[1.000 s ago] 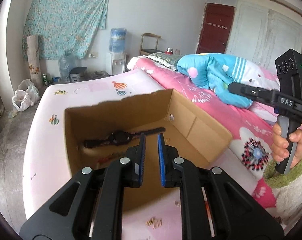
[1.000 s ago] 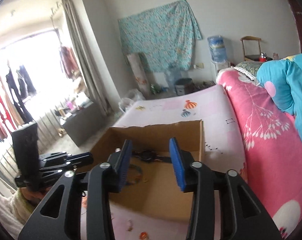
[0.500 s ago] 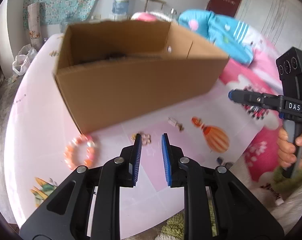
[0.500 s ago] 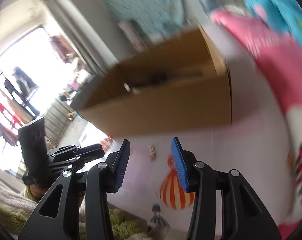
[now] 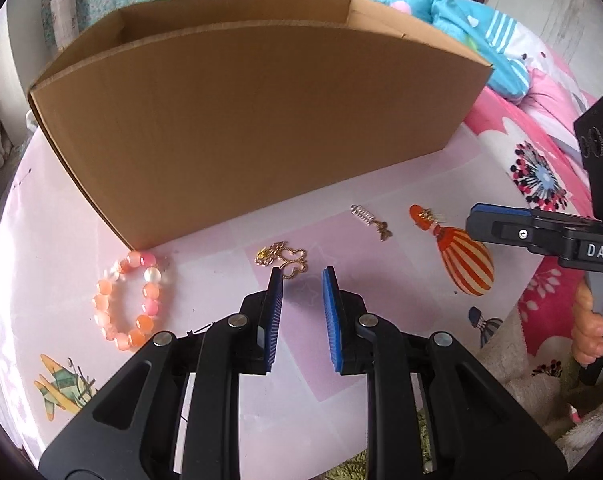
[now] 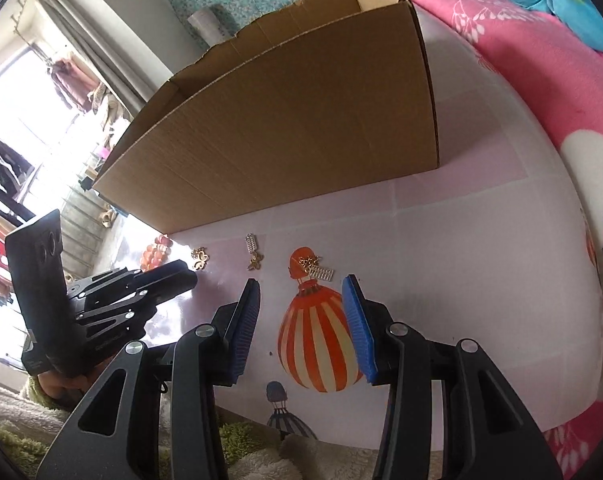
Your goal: Organize jewelry
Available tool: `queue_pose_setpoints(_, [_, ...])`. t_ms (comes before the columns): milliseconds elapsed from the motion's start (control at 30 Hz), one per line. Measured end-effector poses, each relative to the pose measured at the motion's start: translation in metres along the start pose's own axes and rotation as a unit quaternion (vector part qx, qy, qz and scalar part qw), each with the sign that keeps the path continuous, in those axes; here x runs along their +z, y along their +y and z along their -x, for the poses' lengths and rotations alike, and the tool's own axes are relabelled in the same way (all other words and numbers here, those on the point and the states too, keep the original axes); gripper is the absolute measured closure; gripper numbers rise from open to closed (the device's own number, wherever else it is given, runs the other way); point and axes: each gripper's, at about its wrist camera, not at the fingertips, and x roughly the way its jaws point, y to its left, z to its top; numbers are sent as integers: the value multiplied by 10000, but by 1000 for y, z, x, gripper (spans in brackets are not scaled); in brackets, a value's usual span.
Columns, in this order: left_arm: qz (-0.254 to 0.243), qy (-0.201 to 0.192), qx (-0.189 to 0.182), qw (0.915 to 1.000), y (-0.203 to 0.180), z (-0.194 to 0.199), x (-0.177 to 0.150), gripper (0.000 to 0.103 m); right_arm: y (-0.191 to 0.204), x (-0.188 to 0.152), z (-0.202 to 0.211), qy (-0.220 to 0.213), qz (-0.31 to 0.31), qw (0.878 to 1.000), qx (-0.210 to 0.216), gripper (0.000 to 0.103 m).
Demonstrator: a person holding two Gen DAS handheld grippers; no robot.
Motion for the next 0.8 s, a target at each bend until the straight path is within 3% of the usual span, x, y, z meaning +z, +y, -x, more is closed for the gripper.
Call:
queue_pose_setpoints(500, [-280,-85,237,9993,-8,-6,8,84,-1,3,-6,23,-18,10000,90,60])
queue_pose_setpoints(800, [-488,-82,434,9978,-19,-12,15,78,0,0,-6,18,-50,9999,103,60])
